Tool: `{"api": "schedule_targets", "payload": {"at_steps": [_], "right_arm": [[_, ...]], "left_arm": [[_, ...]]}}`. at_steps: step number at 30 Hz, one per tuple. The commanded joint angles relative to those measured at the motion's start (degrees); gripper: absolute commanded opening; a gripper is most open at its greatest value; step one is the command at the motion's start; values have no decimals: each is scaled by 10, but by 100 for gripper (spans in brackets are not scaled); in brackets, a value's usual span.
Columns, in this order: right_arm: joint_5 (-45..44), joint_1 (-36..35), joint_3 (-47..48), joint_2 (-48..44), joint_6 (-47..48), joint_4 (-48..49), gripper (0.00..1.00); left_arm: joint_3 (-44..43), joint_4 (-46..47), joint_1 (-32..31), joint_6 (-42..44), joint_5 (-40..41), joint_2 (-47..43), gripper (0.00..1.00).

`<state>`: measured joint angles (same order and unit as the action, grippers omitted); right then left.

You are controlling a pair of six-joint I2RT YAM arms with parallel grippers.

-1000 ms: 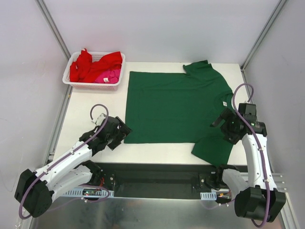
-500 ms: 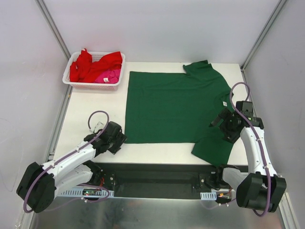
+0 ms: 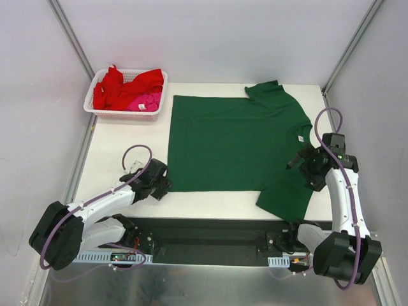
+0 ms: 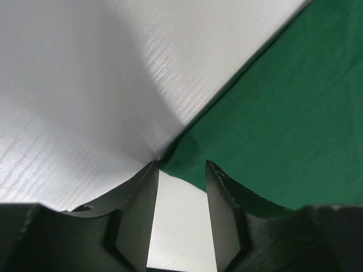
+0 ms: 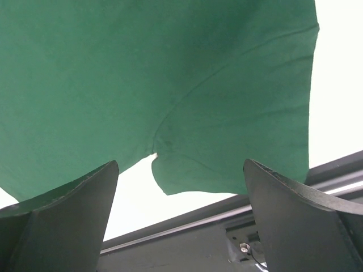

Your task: Fold and stack the t-shirts

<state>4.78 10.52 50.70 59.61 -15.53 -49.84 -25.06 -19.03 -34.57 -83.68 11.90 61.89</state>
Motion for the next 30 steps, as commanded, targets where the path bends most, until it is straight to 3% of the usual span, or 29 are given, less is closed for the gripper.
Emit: {"api": "schedule_targets", "payload": {"at_steps": [1, 4, 8, 9, 10, 11, 13, 18, 22, 23, 28, 30], "right_arm": [[-13, 10, 7, -26, 17, -42, 96], [-30, 13, 1, -28, 34, -51, 96], [-31, 26, -21, -23, 42, -54, 96], [-34, 27, -23, -25, 38, -54, 96], [-35, 27, -24, -28, 37, -53, 96], [-41, 28, -23, -31, 37, -51, 96], [-44, 30, 1, -28, 32, -43, 96], [-30, 31, 65, 34, 16, 56, 96], [41, 27, 112, 135, 7, 127, 96], [58, 27, 114, 154, 8, 146, 96], [100, 27, 165, 292, 23, 203, 96], [119, 27, 192, 326, -1, 216, 96]], "left_arm": [[9, -19, -5, -3, 20, 20, 31], [15, -20, -5, 4, 29, 11, 22], [20, -21, -5, 13, 37, -8, 23], [19, -22, -4, 18, 37, -11, 28], [17, -33, -4, 22, 29, -15, 39], [12, -42, -4, 37, 20, -30, 74], [-14, -73, -3, 64, 5, -54, 84], [-148, -120, 4, 329, 14, -116, 90], [-354, -101, 16, 479, 12, 7, 93], [-380, -88, 17, 496, -1, 74, 93], [-527, -30, 41, 503, -106, 264, 92], [-561, -29, 42, 498, -114, 332, 91]]}}
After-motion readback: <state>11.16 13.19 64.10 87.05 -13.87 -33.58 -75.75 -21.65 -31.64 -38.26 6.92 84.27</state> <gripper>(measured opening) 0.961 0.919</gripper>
